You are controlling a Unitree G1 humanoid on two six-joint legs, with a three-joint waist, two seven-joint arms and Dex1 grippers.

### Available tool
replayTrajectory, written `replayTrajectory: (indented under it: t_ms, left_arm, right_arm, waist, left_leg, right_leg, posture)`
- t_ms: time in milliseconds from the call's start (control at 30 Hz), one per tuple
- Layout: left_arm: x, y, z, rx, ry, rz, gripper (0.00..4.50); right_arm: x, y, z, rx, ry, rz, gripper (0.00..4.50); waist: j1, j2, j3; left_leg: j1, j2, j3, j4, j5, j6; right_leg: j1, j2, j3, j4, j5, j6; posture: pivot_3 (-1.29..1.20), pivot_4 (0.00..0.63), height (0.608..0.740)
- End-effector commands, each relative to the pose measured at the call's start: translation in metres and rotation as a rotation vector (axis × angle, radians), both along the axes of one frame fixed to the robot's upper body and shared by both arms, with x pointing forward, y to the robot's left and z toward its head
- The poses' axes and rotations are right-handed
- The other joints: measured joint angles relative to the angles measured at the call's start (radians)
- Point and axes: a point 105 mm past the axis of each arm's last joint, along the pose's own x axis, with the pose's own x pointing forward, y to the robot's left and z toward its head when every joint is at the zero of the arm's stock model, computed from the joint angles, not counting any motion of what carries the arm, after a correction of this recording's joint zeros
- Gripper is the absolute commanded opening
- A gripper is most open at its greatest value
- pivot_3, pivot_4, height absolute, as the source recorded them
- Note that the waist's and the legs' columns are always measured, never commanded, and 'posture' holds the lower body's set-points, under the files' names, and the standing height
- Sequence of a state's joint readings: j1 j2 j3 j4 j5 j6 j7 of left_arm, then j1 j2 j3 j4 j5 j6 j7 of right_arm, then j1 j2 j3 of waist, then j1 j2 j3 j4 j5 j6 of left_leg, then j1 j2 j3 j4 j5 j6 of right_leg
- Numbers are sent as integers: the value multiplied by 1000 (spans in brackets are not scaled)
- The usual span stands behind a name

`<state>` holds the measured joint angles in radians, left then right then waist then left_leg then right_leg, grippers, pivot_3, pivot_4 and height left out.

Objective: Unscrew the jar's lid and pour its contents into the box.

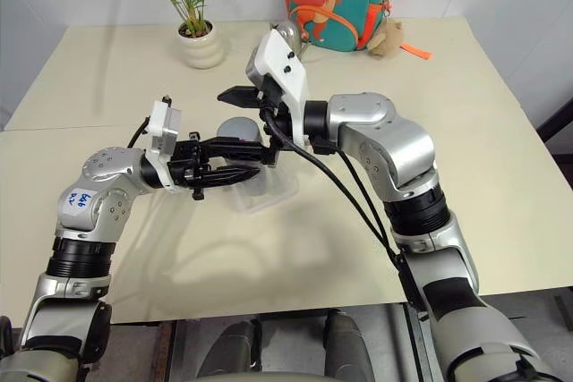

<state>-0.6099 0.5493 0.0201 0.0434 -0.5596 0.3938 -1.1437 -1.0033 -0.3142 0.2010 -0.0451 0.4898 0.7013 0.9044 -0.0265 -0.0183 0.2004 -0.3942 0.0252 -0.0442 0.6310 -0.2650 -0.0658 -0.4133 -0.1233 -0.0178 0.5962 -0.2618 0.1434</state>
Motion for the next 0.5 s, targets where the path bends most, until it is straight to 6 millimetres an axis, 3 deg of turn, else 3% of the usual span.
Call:
replayTrajectory:
  t_ms: [33,267,500]
  left_arm:
    - [-7,-4,13,-4,-61,-32,1879]
    - [-10,-1,16,-18,-70,-30,1879]
    - [-12,2,18,-28,-76,-25,1879]
  right_arm:
    - [2,-3,16,33,-61,-10,4466]
    - [21,-35,9,-12,-93,-114,4466]
    - [21,-69,0,-5,-34,-182,4466]
  waist:
    - [0,0,0]
    - [0,0,0]
    - [1,0,0]
  left_leg:
    - [0,0,0,0,0,0]
    - [0,0,0,0,0,0]
    - [0,0,0,0,0,0]
  right_leg:
    - [0,0,0,0,0,0]
    - [0,0,0,0,0,0]
    - [0,0,0,0,0,0]
  posture:
    - [0,150,740]
    - [0,150,740]
    - [0,150,740]
